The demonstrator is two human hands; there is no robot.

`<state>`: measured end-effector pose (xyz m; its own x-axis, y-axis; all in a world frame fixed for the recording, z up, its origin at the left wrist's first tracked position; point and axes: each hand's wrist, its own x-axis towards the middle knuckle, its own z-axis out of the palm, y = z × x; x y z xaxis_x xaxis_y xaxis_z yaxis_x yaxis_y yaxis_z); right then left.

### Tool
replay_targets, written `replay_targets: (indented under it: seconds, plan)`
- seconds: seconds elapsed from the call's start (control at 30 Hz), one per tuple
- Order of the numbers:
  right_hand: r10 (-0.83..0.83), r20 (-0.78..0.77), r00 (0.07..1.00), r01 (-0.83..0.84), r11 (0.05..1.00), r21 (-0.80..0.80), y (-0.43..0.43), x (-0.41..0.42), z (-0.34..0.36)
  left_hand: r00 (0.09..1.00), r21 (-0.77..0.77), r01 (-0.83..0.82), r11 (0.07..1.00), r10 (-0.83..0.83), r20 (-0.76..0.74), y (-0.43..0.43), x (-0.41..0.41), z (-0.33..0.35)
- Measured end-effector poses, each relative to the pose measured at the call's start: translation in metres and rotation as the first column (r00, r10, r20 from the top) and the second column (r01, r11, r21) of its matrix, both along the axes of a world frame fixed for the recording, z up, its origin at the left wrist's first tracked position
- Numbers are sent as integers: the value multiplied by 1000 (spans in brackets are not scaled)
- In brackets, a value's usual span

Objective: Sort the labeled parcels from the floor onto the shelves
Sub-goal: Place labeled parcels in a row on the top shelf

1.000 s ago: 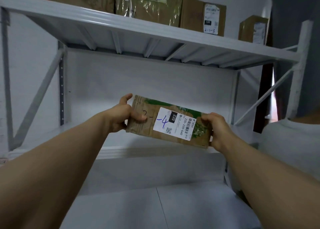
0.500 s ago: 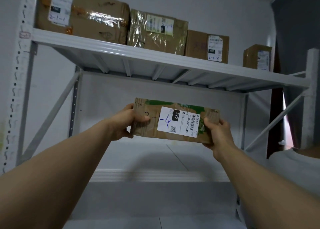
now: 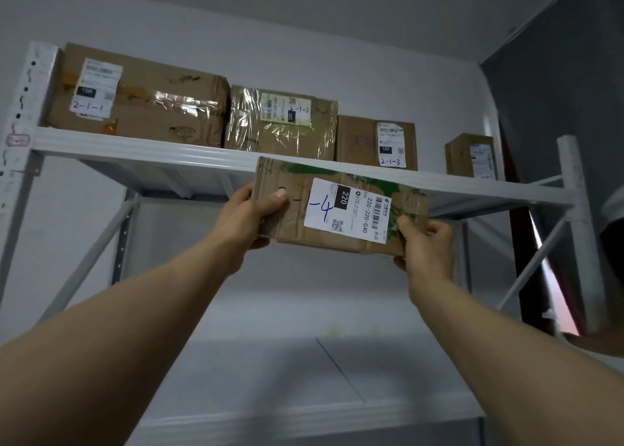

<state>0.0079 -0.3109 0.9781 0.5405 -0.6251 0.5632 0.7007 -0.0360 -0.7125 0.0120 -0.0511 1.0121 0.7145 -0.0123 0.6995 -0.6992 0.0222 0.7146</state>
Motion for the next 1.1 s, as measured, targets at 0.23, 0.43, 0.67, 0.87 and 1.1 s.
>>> replay_targets:
  seconds: [0.23, 0.43, 0.67, 0.87, 1.1]
  plan:
    - [-137, 67, 988, 136, 990, 25, -3, 12, 19, 991, 160, 108, 981, -118, 58, 3, 24, 14]
    - [-213, 67, 975, 209, 976, 52, 0, 26, 24, 988, 156, 106, 982, -122, 95, -3, 43, 17]
    - [-230, 54, 972, 226, 971, 80, -5, 50, 24, 926, 19, -196, 980, 179, 332, -27, 51, 19]
    - [-247, 57, 967, 247, 969, 3, -26, 70, 27, 862, 7, -343, 939, 312, 398, -49, 65, 26]
    - [-246, 166, 955, 263, 961, -90, -62, 78, 66, 895, -37, -153, 988, 154, 418, -88, 63, 60]
